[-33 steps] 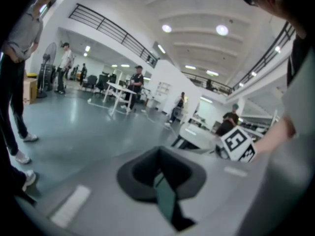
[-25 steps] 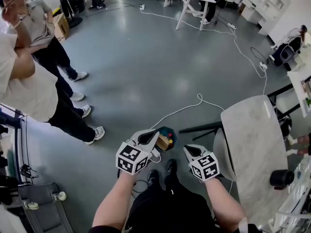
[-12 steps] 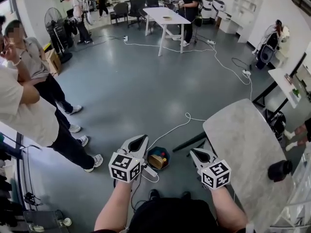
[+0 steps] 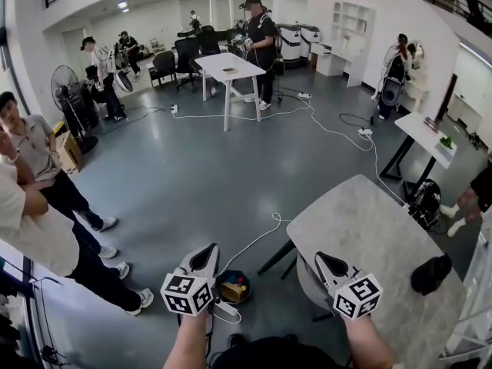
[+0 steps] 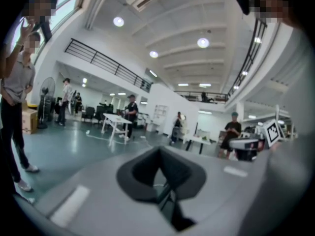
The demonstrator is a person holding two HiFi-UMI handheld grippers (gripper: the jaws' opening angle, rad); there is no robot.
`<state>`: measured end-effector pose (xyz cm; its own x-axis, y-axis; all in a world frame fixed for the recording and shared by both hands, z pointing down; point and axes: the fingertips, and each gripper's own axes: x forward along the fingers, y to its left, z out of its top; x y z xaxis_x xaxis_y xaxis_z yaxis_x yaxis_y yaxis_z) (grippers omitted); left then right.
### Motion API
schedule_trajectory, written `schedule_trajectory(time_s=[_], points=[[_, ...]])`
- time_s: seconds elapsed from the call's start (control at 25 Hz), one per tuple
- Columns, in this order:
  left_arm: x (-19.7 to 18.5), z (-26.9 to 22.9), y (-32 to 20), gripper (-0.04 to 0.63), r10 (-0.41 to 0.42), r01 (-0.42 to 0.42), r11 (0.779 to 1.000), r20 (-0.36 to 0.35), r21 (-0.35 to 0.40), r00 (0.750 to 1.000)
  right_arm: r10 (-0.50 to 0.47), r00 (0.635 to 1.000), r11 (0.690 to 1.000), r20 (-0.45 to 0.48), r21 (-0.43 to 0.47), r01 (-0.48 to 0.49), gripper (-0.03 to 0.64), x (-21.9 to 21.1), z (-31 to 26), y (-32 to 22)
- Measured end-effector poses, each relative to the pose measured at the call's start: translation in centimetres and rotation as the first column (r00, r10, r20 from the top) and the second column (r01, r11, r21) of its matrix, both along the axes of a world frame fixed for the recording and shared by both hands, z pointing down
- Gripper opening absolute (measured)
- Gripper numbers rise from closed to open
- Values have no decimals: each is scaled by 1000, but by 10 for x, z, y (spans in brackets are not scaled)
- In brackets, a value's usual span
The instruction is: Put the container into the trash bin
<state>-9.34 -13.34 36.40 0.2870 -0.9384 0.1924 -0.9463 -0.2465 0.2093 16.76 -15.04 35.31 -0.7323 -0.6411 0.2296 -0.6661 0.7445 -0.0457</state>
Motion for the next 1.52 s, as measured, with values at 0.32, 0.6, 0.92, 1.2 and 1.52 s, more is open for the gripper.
schedule_trajectory(time_s=[0.32,0.6,0.92,1.2,1.52], points=[[56,-7,-13,5,75,-75,997,47,-3,996,67,992,998,103,16,-69,-6,34,-11,-9],[68,-22,-24,5,64,-67,997,87,33,994,47,994,998,103,40,-51,-8,33,-15,-14],[72,-26,-29,5,62,-65,997,88,35,994,10,996,999,93,48,-14,-8,28,-18,-16],[53,-19,-13,5,-13,8,999,105,52,994,13,997,999,80,34,-16,-8,26,-10,-13],[54,-16,0,5,-26,17,997,113,79,993,-10,997,1000,79,18,9,-8,20,-1,-5]])
